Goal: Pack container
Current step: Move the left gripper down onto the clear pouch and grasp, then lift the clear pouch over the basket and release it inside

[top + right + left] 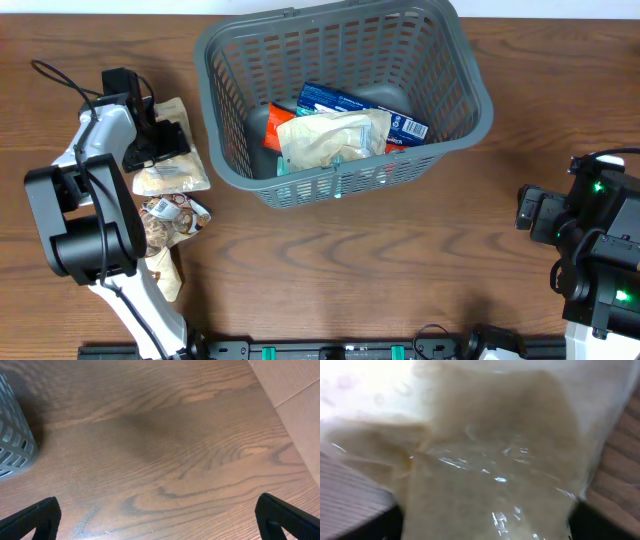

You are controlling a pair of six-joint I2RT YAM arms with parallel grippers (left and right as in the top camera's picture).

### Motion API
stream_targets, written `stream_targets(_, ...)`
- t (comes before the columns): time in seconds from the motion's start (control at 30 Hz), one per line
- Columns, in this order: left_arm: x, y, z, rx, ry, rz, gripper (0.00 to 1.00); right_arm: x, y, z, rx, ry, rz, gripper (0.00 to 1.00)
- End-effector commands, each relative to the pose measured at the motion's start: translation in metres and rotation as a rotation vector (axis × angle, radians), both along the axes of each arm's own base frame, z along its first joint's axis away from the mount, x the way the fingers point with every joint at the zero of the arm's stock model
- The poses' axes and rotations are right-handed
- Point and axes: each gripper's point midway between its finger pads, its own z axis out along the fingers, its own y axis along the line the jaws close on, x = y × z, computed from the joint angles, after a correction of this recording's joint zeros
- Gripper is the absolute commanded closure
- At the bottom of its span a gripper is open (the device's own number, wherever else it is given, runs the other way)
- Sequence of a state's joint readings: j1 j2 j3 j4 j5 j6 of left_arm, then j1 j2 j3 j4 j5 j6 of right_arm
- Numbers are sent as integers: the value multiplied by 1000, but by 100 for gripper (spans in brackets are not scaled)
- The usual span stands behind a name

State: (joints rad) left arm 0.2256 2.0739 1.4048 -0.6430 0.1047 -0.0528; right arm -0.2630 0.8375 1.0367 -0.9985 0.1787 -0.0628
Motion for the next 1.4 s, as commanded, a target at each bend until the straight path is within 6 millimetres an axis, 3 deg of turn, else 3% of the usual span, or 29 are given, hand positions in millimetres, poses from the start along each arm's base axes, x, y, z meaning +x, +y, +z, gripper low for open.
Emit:
stream_targets(0.0, -15, -1, -33, -13, 92, 10, 58, 1, 3, -2, 5, 5, 12, 1)
stream_targets(0.13, -17, -1, -37, -16, 103, 9, 61, 1, 3, -2, 5, 5, 12, 1)
stream_targets(0.17, -17, -1, -37, -16, 104, 9, 66, 1, 3, -2, 5, 5, 12, 1)
stream_targets(0.23, -17, -1, -37, -16, 103, 10, 91, 1, 3, -2, 5, 5, 12, 1)
stream_targets(0.27, -17, -1, -37, -15, 102, 9, 94, 1, 3, -2, 5, 6, 12, 1)
stream_targets(0.57, -14, 0, -33, -12, 89, 8, 94, 1, 3, -2, 5, 5, 12, 1)
stream_targets(0.7, 1, 9, -4, 44, 15, -31, 94, 1, 3, -2, 5, 5, 12, 1)
stream_targets(0.83, 26, 26, 63, 148, -141, -61, 94, 1, 3, -2, 5, 4, 12, 1)
stream_targets(1.0, 47, 36, 187, 257, -426, -84, 94, 1, 3, -2, 5, 4, 12, 1)
stream_targets(1.13, 46, 34, 292, 329, -682, -71, 94, 1, 3, -2, 5, 4, 12, 1)
stream_targets(1.23, 36, 16, 364, 332, -890, -104, 94, 1, 3, -2, 5, 3, 12, 1)
stream_targets(1.3, 28, -11, 406, 284, -1034, -190, 94, 1, 3, -2, 5, 2, 12, 1)
stream_targets(1.37, 20, -42, 435, 228, -1147, -306, 94, 1, 3, -2, 4, 1, 12, 1)
